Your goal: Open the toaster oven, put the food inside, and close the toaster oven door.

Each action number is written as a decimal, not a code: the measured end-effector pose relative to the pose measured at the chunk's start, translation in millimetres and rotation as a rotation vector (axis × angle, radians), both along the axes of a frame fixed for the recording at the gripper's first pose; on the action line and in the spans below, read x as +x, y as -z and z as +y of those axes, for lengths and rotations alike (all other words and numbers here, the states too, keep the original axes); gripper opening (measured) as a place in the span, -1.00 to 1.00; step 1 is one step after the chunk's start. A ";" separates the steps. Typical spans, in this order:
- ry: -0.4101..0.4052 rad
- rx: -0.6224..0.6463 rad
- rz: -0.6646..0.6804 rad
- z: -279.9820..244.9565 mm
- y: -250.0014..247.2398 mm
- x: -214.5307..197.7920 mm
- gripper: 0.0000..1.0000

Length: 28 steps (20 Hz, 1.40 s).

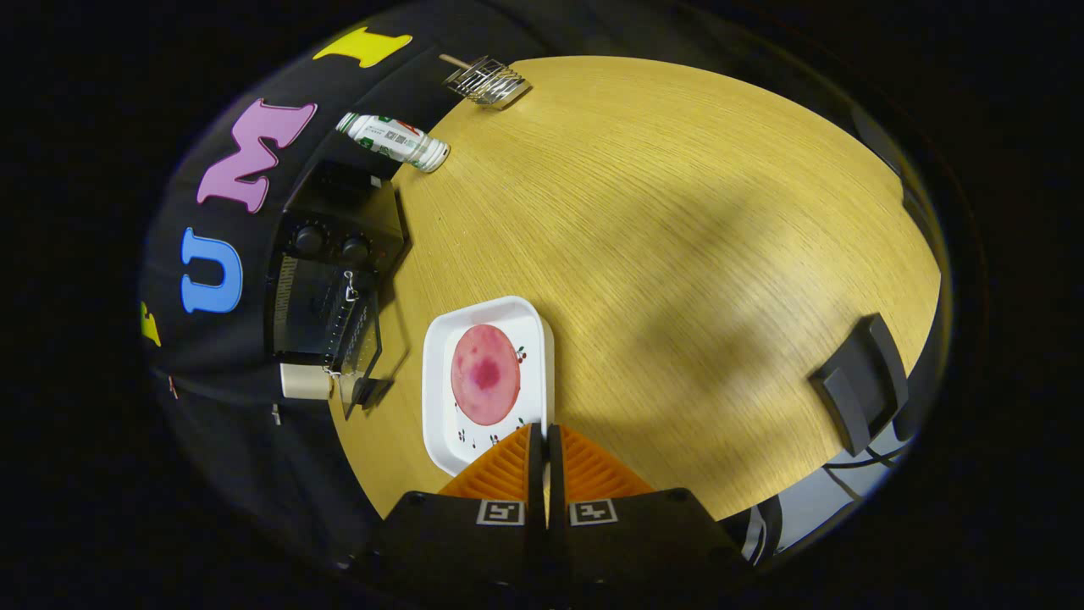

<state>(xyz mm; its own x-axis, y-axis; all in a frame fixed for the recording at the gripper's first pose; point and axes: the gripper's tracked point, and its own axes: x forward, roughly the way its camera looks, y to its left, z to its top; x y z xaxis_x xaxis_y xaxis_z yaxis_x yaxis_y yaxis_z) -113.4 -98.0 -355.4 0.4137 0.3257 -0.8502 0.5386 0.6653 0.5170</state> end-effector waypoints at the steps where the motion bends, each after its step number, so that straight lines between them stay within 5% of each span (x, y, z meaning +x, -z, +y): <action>1: 0.034 0.022 -0.009 1.4 -4.9 -2.7 -0.90; 5: 0.155 0.110 -0.034 10.2 -27.5 -17.1 -0.90; 12: 0.246 0.215 -0.088 53.4 -72.0 -23.1 -0.90; 28: 0.085 0.266 -0.176 197.5 -90.9 82.8 -0.90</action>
<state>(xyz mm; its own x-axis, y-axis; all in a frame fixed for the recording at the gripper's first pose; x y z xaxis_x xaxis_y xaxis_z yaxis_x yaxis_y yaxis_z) -30.7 99.5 -264.4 0.5818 0.4851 -0.6529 0.4735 0.4506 0.7568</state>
